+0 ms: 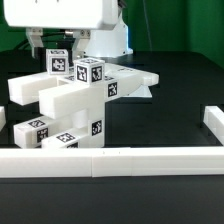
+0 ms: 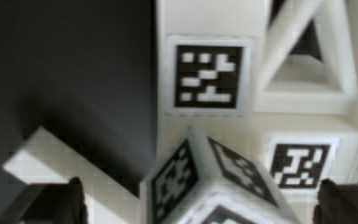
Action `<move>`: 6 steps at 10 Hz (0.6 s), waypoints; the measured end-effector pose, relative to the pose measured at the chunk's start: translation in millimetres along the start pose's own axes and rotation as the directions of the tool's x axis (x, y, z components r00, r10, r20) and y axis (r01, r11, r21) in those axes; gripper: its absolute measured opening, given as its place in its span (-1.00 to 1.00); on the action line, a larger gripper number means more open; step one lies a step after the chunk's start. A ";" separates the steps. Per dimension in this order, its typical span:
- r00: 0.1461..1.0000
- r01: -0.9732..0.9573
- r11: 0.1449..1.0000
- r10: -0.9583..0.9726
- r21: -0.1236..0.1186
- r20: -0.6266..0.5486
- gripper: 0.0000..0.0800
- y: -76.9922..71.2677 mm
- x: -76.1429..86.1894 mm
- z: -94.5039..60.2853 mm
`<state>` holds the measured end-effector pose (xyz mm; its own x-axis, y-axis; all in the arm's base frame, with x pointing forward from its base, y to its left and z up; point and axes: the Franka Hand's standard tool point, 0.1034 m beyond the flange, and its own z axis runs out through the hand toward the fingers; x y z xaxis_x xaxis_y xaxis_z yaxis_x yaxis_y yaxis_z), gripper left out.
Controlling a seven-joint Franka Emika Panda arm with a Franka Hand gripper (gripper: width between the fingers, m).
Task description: Assemble chair
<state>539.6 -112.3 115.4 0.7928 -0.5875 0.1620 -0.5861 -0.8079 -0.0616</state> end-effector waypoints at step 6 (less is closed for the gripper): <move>0.915 0.404 0.915 -0.404 -0.011 0.000 0.62 -0.9 1.1 -0.6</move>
Offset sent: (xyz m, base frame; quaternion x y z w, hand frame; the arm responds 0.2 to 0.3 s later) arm 0.0016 0.0007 -0.0001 -0.0106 -0.0054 -0.2247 0.9744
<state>540.8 -112.2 116.3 0.9620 -0.2113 0.1728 -0.2178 -0.9758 0.0198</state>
